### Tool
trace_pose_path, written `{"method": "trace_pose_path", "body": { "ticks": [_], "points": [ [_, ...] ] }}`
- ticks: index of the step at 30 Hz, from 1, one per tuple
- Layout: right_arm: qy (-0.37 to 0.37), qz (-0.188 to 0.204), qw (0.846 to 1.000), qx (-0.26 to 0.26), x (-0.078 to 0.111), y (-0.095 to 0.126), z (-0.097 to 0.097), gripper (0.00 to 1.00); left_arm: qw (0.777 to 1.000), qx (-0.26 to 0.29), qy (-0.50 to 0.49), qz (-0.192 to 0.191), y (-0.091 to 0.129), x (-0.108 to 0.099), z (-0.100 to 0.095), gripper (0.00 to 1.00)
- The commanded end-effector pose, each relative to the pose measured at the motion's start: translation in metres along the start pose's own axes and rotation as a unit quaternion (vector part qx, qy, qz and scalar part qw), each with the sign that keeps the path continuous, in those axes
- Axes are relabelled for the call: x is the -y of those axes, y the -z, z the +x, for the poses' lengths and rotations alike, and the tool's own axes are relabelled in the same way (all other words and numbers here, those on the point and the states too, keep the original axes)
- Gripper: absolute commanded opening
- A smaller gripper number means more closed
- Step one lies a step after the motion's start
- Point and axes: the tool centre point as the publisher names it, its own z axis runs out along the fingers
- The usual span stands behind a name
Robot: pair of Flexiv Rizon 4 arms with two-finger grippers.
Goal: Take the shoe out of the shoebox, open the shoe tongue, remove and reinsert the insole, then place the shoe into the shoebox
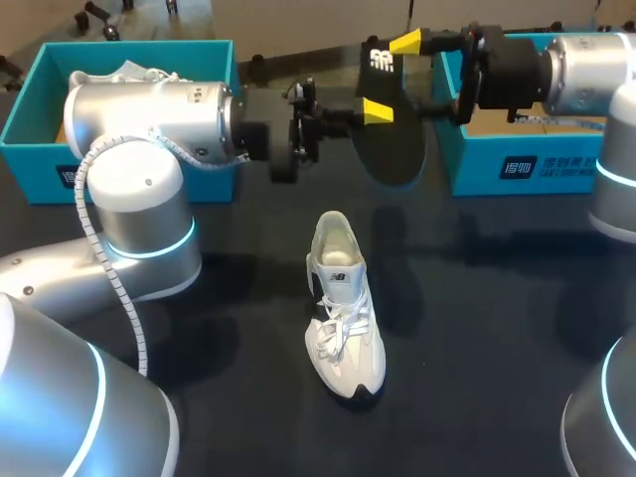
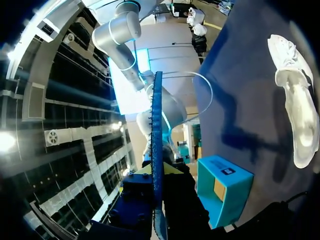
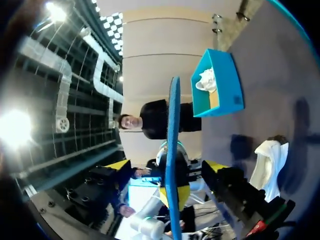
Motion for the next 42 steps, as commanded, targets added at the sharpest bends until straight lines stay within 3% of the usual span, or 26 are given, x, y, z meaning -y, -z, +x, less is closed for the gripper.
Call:
{"method": "trace_pose_path", "body": {
  "ticks": [1,6,18,28,36,42],
  "points": [
    [0.015,-0.028,0.999,0.006,0.033,0.024,0.002,1.00,1.000,-0.002,0.000,0.002,0.009,0.000,-0.001,0.00],
    [0.019,-0.045,0.999,0.013,0.044,0.037,0.003,1.00,1.000,-0.005,0.002,-0.002,0.010,-0.003,0.000,0.00],
    [0.030,-0.041,0.999,0.014,0.048,0.043,0.005,1.00,1.000,-0.002,-0.002,-0.004,0.009,-0.001,-0.002,0.00],
    [0.043,-0.018,0.999,0.007,0.049,0.044,0.006,1.00,1.000,-0.006,-0.003,-0.006,0.009,-0.001,-0.001,0.00],
    [0.067,0.027,0.997,0.013,0.056,0.042,0.009,1.00,1.000,-0.005,-0.005,-0.002,0.010,-0.001,-0.002,0.00],
    [0.067,0.027,0.997,0.013,0.056,0.042,0.009,1.00,1.000,-0.010,-0.001,-0.001,0.011,-0.002,0.000,0.00]
  ]
}}
